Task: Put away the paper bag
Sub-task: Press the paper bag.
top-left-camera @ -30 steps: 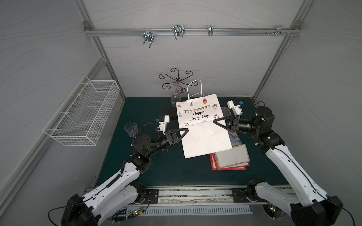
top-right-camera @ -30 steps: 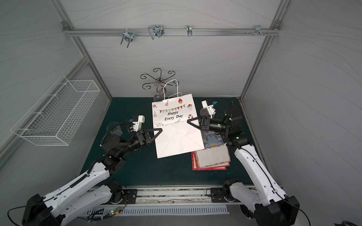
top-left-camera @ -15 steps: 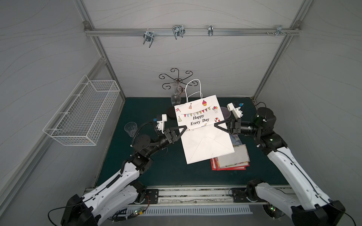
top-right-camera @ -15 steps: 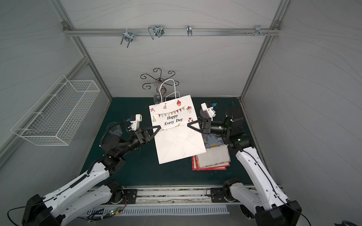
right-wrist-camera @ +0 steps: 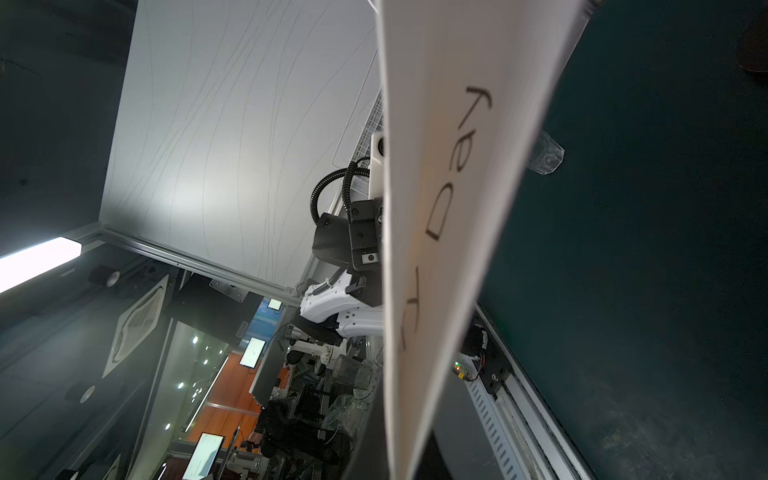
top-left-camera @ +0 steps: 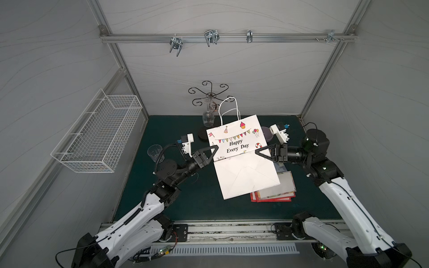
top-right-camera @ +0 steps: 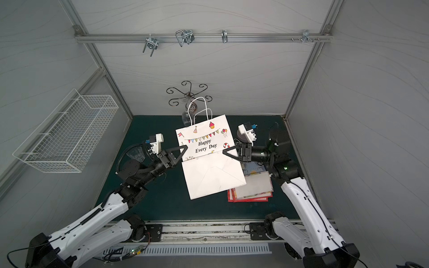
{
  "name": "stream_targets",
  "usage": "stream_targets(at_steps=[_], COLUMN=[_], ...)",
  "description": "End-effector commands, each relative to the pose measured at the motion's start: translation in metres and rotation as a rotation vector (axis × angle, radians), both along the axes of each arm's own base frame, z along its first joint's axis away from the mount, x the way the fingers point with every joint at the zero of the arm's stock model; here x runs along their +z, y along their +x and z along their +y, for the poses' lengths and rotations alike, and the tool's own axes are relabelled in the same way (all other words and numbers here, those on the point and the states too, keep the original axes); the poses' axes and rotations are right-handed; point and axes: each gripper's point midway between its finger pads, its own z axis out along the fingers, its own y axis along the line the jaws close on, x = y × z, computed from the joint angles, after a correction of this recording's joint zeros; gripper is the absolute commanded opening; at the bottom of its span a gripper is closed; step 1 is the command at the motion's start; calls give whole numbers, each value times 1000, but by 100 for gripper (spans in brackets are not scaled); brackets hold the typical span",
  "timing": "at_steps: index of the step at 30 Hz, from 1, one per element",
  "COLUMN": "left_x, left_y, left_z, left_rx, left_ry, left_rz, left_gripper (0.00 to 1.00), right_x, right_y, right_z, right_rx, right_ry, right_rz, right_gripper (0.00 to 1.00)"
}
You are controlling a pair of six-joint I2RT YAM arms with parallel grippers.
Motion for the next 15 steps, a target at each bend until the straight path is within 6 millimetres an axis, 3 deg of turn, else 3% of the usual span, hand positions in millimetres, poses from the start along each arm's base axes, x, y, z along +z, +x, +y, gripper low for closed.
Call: stream_targets(at_steps=[1, 3, 5, 7, 9, 15], left_x=[46, 49, 54, 60, 65, 73], left_y=[3, 5, 11, 16, 20, 25], left_z=[13, 15, 18, 20, 22, 21], left_rx=[61, 86, 117, 130, 130, 123], left_ry=[-79, -77, -75, -79, -96, -117], left_rz=[-110, -122, -135, -142, -155, -181], left_gripper=[9, 23, 24, 17, 0, 0], right_x=[1, 1, 0, -1, -1, 2], right_y=[-20, -22, -24, -25, -26, -27], right_z=[-2, -3, -3, -3, -3, -5], right_rx=[69, 71, 75, 78, 79, 77], right_ry=[1, -1, -3, -5, -5, -7], right_rz=[-3, -3, 1, 2, 0, -7], right_gripper=[0, 0, 0, 0, 0, 0])
